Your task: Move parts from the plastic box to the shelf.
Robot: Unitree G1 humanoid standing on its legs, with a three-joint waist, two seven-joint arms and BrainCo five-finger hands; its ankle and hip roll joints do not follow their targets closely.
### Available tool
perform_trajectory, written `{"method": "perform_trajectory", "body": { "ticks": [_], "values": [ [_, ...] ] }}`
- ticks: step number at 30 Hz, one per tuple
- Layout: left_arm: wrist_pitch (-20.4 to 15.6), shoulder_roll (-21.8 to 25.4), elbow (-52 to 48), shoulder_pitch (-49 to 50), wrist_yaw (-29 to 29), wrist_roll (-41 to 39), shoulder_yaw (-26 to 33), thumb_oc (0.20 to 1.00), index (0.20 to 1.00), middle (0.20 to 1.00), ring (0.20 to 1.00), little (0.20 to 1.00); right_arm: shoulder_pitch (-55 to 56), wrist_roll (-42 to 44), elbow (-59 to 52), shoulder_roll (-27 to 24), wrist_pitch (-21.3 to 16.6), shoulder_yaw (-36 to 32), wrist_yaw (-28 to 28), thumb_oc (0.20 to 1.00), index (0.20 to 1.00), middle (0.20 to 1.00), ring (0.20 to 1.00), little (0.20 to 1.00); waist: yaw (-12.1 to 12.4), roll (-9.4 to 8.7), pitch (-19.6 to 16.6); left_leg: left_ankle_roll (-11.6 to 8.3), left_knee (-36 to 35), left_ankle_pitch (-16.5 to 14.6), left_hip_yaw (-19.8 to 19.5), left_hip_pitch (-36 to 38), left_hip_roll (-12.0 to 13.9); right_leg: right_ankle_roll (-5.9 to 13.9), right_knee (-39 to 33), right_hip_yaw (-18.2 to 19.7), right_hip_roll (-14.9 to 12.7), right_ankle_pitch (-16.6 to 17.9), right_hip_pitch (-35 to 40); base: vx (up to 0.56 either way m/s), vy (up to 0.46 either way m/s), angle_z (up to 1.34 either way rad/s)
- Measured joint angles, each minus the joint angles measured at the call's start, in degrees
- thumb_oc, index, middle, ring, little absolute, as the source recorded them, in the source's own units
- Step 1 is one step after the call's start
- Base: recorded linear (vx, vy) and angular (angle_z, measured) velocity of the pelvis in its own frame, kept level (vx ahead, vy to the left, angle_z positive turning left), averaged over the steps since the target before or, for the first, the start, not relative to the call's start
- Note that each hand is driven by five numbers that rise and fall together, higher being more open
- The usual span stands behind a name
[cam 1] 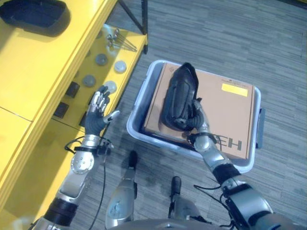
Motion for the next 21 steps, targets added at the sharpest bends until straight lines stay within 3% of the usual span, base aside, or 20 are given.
{"method": "perform_trajectory", "body": {
  "ticks": [1,3,14,17,18,21],
  "values": [
    [0.0,0.0,0.0,0.0,0.0,0.0,0.0,1.000,1.000,1.000,1.000,1.000,-0.5,0.0,0.6,0.0,0.2,0.2,-0.1,1.000,1.000,1.000,1.000,1.000,0.0,0.00,0.0,0.00,0.0,0.0,0.0,0.0,0.0,0.00,0.0,0.0,0.0,0.0,0.0,0.04,0.008,0.00],
    [0.0,0.0,0.0,-0.1,0.0,0.0,0.0,1.000,1.000,1.000,1.000,1.000,-1.6,0.0,2.5,0.4,0.3,0.3,-0.6,0.225,0.225,0.225,0.225,0.225,0.0,0.02,0.0,-0.01,0.0,0.0,0.0,0.0,0.0,0.00,0.0,0.0,0.0,0.0,0.0,0.02,0.003,0.00],
    [0.0,0.0,0.0,-0.4,0.0,0.0,0.0,1.000,1.000,1.000,1.000,1.000,-2.6,0.0,3.3,-0.1,1.5,-0.4,-2.6,0.200,0.200,0.200,0.200,0.200,-0.2,0.04,0.0,0.00,0.0,0.0,-0.1,0.1,0.0,-0.02,0.0,0.0,0.0,0.0,0.1,0.01,-0.001,0.00],
    [0.0,0.0,0.0,-0.4,0.0,0.0,0.2,1.000,1.000,1.000,1.000,1.000,-2.0,-0.1,3.0,-1.4,2.0,-0.5,-2.0,0.200,0.200,0.200,0.200,0.200,-0.3,-0.05,-0.1,0.01,0.0,0.0,-0.3,0.4,0.0,-0.01,0.0,-0.1,0.1,0.0,0.5,0.03,-0.026,0.05],
    [0.1,-0.1,-0.1,-0.5,-0.2,0.1,0.5,1.000,1.000,1.000,1.000,1.000,2.8,-1.1,-4.2,-4.1,2.4,-1.8,-0.2,0.200,0.200,0.200,0.200,0.200,-0.2,0.01,-0.1,0.02,0.0,0.0,-0.6,0.7,-0.1,0.05,0.0,-0.5,0.0,-0.1,1.1,0.02,-0.019,0.08],
    [0.1,0.2,0.0,-0.3,-0.1,0.1,1.7,1.000,1.000,1.000,1.000,1.000,5.7,-1.2,-6.7,-6.5,2.3,-2.2,0.3,0.200,0.200,0.200,0.200,0.200,-0.6,-0.12,-0.2,0.09,0.0,-0.1,-0.7,1.8,-0.1,0.13,0.0,-0.5,0.0,-0.1,2.2,0.02,-0.021,0.03]
  ]
}}
